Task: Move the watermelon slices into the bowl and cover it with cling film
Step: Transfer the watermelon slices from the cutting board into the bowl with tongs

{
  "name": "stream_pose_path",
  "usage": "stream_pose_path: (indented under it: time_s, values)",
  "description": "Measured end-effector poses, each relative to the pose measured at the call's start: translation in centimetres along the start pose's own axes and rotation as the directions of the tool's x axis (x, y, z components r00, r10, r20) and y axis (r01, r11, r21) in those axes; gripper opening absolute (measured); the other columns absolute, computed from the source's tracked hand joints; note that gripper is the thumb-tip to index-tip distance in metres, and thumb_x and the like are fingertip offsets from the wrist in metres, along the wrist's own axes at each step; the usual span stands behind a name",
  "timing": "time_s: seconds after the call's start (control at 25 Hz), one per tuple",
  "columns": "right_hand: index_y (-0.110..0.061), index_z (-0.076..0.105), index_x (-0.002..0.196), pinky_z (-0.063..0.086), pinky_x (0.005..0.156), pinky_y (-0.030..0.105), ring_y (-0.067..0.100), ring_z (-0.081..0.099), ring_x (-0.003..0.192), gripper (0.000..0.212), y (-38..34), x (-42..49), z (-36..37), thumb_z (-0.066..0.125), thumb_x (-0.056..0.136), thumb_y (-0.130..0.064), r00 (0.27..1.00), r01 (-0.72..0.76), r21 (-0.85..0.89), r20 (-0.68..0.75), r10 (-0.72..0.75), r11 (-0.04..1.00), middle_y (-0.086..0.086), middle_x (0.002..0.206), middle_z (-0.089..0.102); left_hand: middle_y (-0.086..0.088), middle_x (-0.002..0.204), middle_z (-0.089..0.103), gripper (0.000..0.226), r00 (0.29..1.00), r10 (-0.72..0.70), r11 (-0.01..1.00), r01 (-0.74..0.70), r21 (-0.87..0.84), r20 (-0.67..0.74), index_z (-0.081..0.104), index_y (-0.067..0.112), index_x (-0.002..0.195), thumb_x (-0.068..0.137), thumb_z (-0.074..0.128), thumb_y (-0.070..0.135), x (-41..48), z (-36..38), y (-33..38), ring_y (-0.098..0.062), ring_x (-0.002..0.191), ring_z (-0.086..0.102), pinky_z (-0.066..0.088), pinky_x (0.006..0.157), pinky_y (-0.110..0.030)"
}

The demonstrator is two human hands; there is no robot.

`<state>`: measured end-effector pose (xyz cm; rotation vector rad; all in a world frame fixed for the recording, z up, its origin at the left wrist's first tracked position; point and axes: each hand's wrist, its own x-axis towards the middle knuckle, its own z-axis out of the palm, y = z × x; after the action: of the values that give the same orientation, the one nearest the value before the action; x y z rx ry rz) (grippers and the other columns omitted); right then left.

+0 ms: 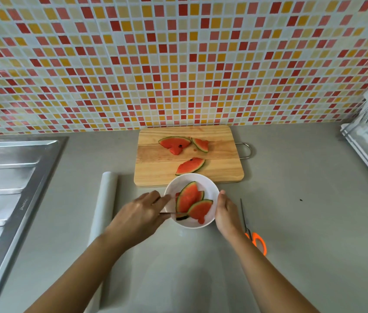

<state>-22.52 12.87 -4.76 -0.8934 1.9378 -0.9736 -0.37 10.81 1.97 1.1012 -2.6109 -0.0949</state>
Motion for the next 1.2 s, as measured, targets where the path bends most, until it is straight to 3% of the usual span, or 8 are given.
stream_pose_path:
  time_s: [0.12, 0.28, 0.4, 0.48, 0.56, 0.84, 1.04, 1.2]
  values:
    - [-0.01, 0.051, 0.067, 0.039, 0.058, 0.026, 0.018, 0.052, 0.064, 0.05, -0.1, 0.1, -0.3, 0.023, 0.099, -0.036, 1.0, 0.005, -0.03, 0.001, -0.005, 1.0, 0.002, 0.065, 0.056, -0.014, 0.084, 0.068, 0.037, 0.963, -0.253, 0.953, 0.232, -0.195, -0.093, 0.069, 0.003, 0.109, 0.077, 0.077, 0.02, 1.8, -0.6, -1.8, -0.032, 0.069, 0.068, 0.057, 0.059, -0.036]
    - [-0.016, 0.041, 0.057, 0.036, 0.056, 0.029, 0.02, 0.049, 0.061, 0.049, -0.1, 0.2, -0.5, 0.024, 0.1, -0.033, 1.0, 0.024, -0.11, -0.001, -0.024, 0.994, 0.001, 0.059, 0.05, -0.01, 0.102, 0.071, 0.035, 0.805, -0.592, 0.785, 0.57, -0.242, -0.024, 0.068, 0.015, 0.114, 0.084, 0.069, 0.034, 4.4, 1.0, -5.2, -0.025, 0.091, 0.066, 0.033, 0.069, -0.008]
    - [-0.01, 0.045, 0.063, 0.027, 0.057, 0.035, 0.019, 0.048, 0.063, 0.046, 0.4, 0.4, -1.2, 0.026, 0.1, -0.03, 0.999, 0.032, -0.104, -0.02, -0.034, 0.994, -0.001, 0.061, 0.05, -0.01, 0.104, 0.07, 0.038, 0.873, -0.478, 0.838, 0.486, -0.247, 0.097, 0.067, 0.014, 0.117, 0.084, 0.069, 0.032, 4.9, 3.0, -6.6, -0.028, 0.095, 0.064, 0.035, 0.072, -0.007]
    - [-0.006, 0.05, 0.071, 0.022, 0.059, 0.031, 0.014, 0.046, 0.063, 0.043, 0.5, 0.5, -1.5, 0.027, 0.1, -0.029, 0.999, 0.037, -0.11, -0.028, -0.04, 0.993, -0.004, 0.062, 0.049, -0.013, 0.099, 0.068, 0.04, 0.904, -0.411, 0.865, 0.428, -0.262, 0.121, 0.065, 0.012, 0.119, 0.083, 0.07, 0.03, 5.2, 4.1, -6.9, -0.031, 0.09, 0.064, 0.046, 0.081, -0.029]
    - [-0.006, 0.05, 0.071, 0.022, 0.059, 0.03, 0.01, 0.046, 0.061, 0.043, 0.6, 0.5, -1.6, 0.027, 0.1, -0.028, 0.998, 0.045, -0.112, -0.032, -0.049, 0.993, -0.004, 0.062, 0.048, -0.013, 0.096, 0.066, 0.041, 0.913, -0.397, 0.884, 0.409, -0.226, 0.1, 0.064, 0.011, 0.12, 0.084, 0.069, 0.03, 5.6, 5.1, -6.8, -0.032, 0.087, 0.064, 0.049, 0.078, -0.038]
    - [-0.009, 0.051, 0.074, 0.029, 0.067, 0.03, 0.018, 0.044, 0.069, 0.042, 0.6, 0.6, -1.6, 0.026, 0.1, -0.03, 0.999, 0.022, -0.097, -0.022, -0.024, 0.995, -0.009, 0.065, 0.047, -0.015, 0.097, 0.066, 0.035, 0.896, -0.43, 0.855, 0.444, -0.268, 0.113, 0.065, 0.01, 0.117, 0.087, 0.065, 0.029, 6.6, 5.8, -6.2, -0.033, 0.089, 0.061, 0.046, 0.077, -0.035]
    - [-0.007, 0.055, 0.078, 0.032, 0.071, 0.03, 0.019, 0.047, 0.073, 0.043, 0.8, 0.6, -1.6, 0.025, 0.1, -0.031, 1.0, 0.017, -0.081, -0.023, -0.019, 0.997, -0.01, 0.066, 0.049, -0.005, 0.095, 0.068, 0.027, 0.765, -0.607, 0.655, 0.635, -0.41, 0.214, 0.069, 0.014, 0.108, 0.085, 0.068, 0.029, 7.1, 5.6, -6.3, -0.018, 0.082, 0.054, 0.035, 0.068, -0.022]
    - [-0.004, 0.053, 0.074, 0.034, 0.067, 0.032, 0.019, 0.049, 0.069, 0.047, 0.8, 0.5, -1.5, 0.025, 0.099, -0.033, 1.0, 0.015, -0.079, -0.02, -0.016, 0.997, -0.005, 0.065, 0.051, -0.001, 0.079, 0.059, 0.027, 0.679, -0.645, 0.371, 0.679, -0.634, 0.351, 0.07, 0.013, 0.106, 0.085, 0.068, 0.03, 6.4, 4.6, -6.2, -0.012, 0.065, 0.048, 0.036, 0.059, -0.022]
